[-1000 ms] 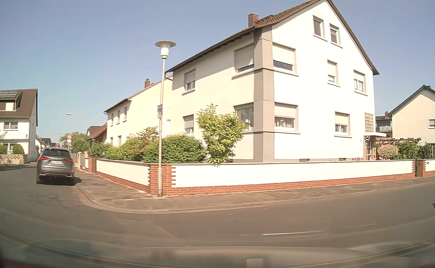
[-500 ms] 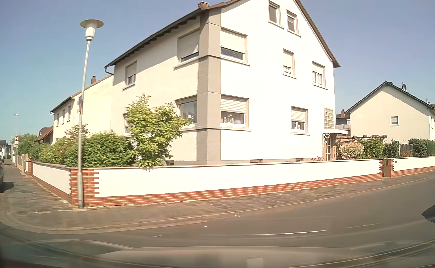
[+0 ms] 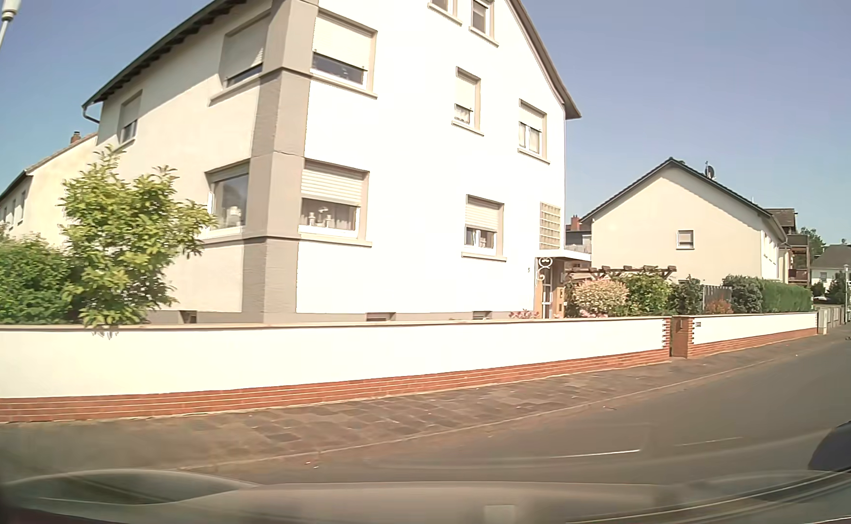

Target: Follow the waypoints while adhering to traffic rules and regulations

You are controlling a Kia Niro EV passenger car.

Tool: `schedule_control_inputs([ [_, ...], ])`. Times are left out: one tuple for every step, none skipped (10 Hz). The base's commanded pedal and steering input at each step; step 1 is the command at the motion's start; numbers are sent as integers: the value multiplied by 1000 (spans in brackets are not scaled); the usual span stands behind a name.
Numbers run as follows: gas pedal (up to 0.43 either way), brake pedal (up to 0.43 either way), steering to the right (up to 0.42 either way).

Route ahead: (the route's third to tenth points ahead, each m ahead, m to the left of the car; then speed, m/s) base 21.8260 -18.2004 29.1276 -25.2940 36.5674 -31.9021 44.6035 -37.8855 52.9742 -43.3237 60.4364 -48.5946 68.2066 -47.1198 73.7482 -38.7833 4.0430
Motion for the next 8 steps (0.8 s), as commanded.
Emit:
schedule_control_inputs([
  [87, 30, 428],
  [87, 30, 429],
  [87, 30, 429],
  [87, 30, 429],
  [87, 30, 430],
  [87, 30, 430],
  [87, 30, 428],
  [87, 30, 425],
])
